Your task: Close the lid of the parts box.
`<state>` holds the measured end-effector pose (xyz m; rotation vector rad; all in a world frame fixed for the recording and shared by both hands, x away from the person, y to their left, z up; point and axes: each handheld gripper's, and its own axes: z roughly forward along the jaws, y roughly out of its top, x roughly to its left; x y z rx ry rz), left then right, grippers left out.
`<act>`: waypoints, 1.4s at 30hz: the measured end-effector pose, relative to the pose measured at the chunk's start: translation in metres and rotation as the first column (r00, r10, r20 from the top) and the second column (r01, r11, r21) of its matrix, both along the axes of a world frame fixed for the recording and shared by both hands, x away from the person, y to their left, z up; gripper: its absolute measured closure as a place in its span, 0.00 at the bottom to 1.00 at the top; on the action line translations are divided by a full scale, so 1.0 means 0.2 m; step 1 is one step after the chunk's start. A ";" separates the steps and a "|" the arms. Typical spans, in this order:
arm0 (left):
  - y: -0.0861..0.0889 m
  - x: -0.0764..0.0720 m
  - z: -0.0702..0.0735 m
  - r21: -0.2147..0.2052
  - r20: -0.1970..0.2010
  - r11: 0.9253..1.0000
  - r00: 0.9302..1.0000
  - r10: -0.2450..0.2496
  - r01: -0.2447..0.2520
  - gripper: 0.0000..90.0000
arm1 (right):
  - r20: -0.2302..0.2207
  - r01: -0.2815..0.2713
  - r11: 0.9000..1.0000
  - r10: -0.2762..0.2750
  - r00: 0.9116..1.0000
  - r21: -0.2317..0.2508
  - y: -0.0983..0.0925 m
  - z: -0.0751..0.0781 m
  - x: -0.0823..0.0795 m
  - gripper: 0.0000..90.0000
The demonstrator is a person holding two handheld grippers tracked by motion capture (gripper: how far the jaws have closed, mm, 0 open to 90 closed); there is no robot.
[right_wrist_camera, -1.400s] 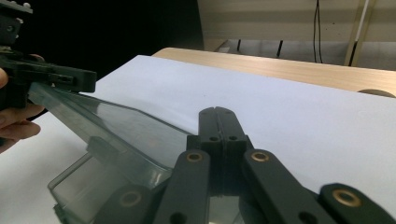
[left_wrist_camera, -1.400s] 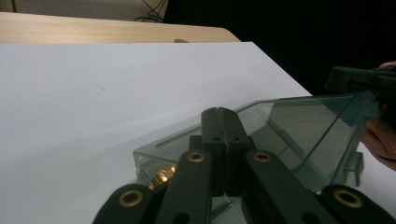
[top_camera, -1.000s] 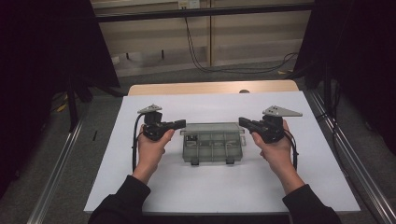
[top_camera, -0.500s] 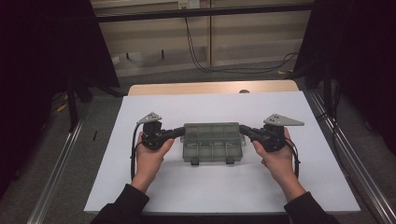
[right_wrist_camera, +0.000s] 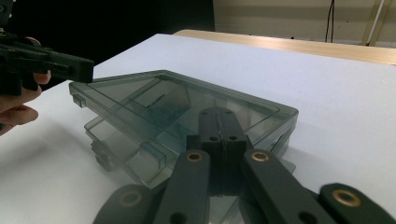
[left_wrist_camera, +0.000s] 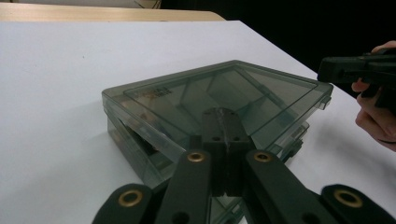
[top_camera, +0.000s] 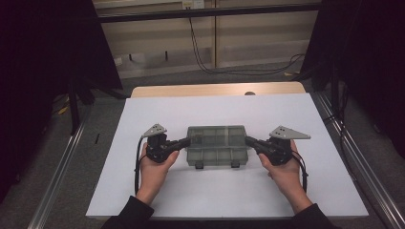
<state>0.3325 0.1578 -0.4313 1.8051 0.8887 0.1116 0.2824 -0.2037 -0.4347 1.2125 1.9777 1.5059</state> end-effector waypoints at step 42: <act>-0.02 -0.15 -0.18 0.036 0.037 0.998 0.998 0.045 -0.046 1.00 | -0.049 0.017 1.000 -0.018 0.999 -0.022 0.04 -0.18 -0.11 1.00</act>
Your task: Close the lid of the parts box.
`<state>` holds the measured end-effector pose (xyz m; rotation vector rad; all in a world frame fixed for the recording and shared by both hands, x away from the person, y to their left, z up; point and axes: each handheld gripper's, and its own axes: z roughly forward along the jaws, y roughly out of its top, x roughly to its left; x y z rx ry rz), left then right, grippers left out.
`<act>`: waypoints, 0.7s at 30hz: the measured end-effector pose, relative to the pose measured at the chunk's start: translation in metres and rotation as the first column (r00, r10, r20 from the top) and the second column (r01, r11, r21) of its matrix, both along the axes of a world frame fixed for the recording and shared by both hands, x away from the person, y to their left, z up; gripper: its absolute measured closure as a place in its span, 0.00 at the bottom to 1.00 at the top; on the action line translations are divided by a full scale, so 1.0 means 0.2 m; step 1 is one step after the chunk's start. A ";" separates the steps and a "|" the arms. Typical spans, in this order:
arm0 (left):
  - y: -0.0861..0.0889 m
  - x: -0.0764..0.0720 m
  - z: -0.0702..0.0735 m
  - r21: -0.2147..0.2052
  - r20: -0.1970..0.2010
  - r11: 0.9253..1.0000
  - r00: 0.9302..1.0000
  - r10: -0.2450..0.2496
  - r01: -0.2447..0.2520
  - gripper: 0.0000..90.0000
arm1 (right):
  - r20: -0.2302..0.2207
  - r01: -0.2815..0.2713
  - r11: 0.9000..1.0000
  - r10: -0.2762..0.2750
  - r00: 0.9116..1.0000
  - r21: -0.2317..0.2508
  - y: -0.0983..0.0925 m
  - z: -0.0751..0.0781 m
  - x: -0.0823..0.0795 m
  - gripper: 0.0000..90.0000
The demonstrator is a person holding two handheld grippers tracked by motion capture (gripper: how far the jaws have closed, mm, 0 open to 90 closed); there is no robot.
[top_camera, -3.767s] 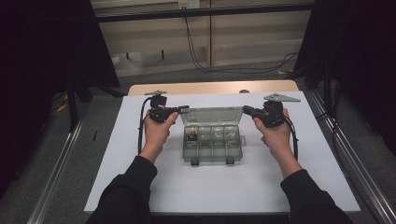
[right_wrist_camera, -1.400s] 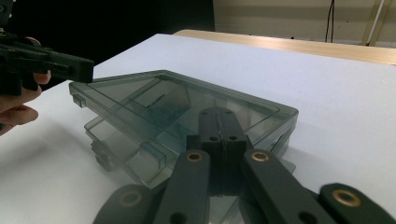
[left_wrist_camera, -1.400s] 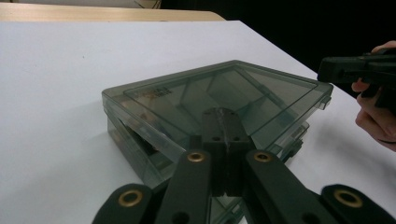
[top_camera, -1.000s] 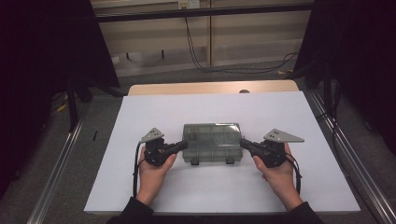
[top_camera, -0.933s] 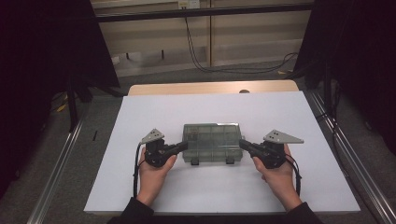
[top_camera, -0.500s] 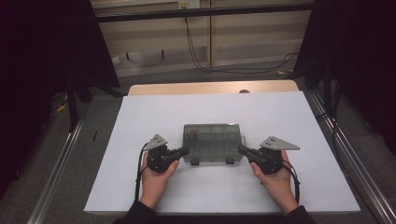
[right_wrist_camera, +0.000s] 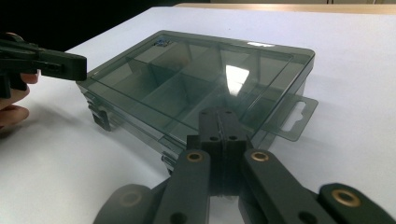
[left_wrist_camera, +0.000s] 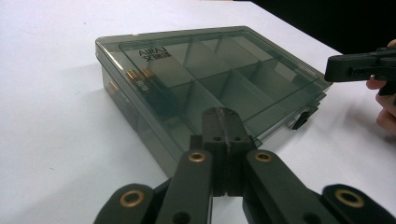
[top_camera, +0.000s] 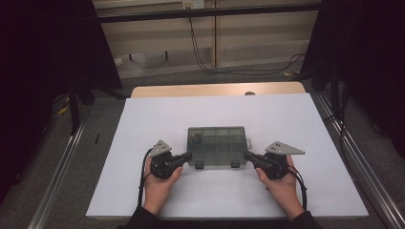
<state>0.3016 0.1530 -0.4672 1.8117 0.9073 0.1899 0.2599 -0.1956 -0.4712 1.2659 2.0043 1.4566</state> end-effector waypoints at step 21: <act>0.00 0.01 0.00 0.000 -0.002 1.000 1.000 0.001 -0.001 1.00 | 0.081 0.000 1.000 0.000 0.997 0.007 -0.01 0.02 -0.02 0.86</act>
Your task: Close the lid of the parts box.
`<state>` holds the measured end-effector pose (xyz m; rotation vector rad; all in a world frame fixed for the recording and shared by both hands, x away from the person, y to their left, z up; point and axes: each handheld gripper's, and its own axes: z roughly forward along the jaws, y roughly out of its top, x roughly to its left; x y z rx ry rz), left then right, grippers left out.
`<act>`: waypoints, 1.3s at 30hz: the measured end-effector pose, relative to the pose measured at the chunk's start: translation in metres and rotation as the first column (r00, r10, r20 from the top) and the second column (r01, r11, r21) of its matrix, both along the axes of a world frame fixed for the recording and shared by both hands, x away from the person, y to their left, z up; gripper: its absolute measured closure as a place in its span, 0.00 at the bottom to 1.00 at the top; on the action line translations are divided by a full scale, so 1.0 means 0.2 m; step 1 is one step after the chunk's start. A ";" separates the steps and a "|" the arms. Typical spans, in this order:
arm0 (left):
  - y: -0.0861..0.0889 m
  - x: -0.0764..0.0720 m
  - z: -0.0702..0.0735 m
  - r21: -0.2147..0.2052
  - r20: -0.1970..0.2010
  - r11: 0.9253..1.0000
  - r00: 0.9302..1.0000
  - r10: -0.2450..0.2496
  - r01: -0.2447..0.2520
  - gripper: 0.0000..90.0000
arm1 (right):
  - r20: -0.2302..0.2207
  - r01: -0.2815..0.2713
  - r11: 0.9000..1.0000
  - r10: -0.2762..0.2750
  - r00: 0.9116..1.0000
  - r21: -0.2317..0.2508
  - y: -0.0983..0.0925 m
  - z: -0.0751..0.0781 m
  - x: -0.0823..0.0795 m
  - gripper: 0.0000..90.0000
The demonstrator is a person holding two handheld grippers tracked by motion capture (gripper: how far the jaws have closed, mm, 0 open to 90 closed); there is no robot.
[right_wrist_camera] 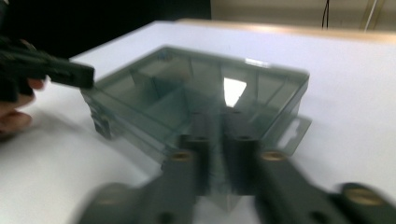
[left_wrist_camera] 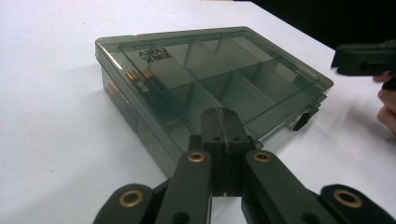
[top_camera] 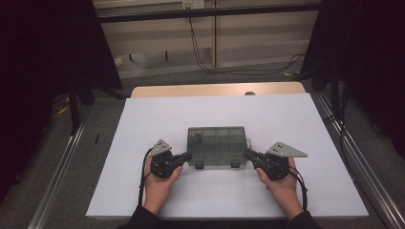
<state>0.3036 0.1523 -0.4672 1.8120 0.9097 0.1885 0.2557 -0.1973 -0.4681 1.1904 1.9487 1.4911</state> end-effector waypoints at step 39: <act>0.16 -0.01 0.09 -0.050 0.072 0.999 0.997 0.020 -0.017 0.00 | 0.077 0.121 0.992 -0.122 0.990 0.028 -0.31 0.03 -0.08 0.01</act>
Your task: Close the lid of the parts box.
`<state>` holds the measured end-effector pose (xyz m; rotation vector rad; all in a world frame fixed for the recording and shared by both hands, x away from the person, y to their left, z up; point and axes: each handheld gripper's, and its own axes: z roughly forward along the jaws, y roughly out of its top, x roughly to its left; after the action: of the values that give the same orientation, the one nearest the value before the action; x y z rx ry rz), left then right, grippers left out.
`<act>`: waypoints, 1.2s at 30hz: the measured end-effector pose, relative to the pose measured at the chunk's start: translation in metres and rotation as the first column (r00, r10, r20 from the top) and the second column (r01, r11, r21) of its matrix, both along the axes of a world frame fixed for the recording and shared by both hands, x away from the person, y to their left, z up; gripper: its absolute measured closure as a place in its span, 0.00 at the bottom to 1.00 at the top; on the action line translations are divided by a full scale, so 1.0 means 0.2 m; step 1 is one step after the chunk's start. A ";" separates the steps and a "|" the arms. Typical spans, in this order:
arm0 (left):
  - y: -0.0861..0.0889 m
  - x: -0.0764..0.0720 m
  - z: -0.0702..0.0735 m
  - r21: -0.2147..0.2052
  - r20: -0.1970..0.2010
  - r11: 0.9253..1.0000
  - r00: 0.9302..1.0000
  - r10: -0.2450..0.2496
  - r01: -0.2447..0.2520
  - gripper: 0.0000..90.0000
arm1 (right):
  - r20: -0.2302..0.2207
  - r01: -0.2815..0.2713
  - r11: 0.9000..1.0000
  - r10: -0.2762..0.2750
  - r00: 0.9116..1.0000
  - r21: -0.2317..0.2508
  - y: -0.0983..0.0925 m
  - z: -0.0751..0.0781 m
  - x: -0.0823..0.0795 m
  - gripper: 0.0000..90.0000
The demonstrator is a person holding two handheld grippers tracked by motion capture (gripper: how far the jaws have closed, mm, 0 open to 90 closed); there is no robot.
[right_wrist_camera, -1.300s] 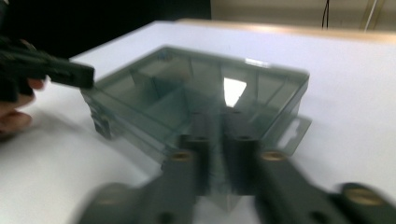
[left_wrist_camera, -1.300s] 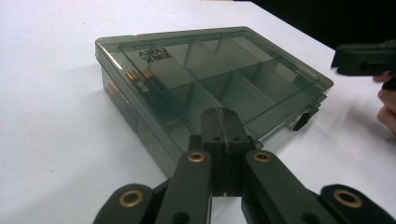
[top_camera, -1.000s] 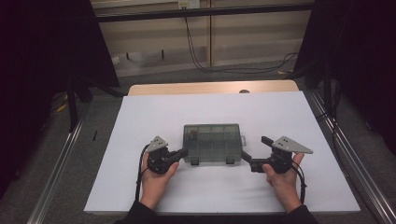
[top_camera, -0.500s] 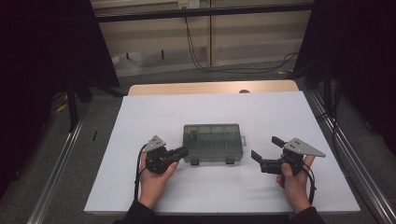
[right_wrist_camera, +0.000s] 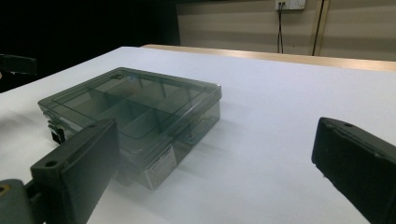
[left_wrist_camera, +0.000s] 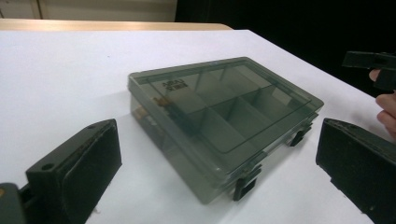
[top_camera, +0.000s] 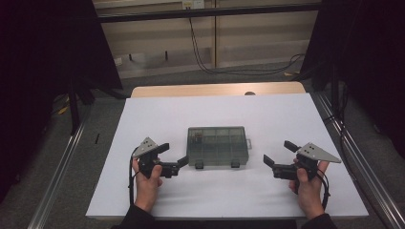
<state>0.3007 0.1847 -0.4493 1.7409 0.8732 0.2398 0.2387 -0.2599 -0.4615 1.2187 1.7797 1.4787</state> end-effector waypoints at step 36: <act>0.32 -0.08 0.01 0.004 0.044 0.999 0.998 0.052 -0.052 0.00 | 0.005 0.090 0.996 -0.090 0.996 -0.024 -0.22 0.01 -0.10 0.01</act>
<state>0.2848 0.2495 -0.4473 1.7128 0.8868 0.3138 0.2184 -0.3040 -0.4595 1.2656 1.7121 1.4046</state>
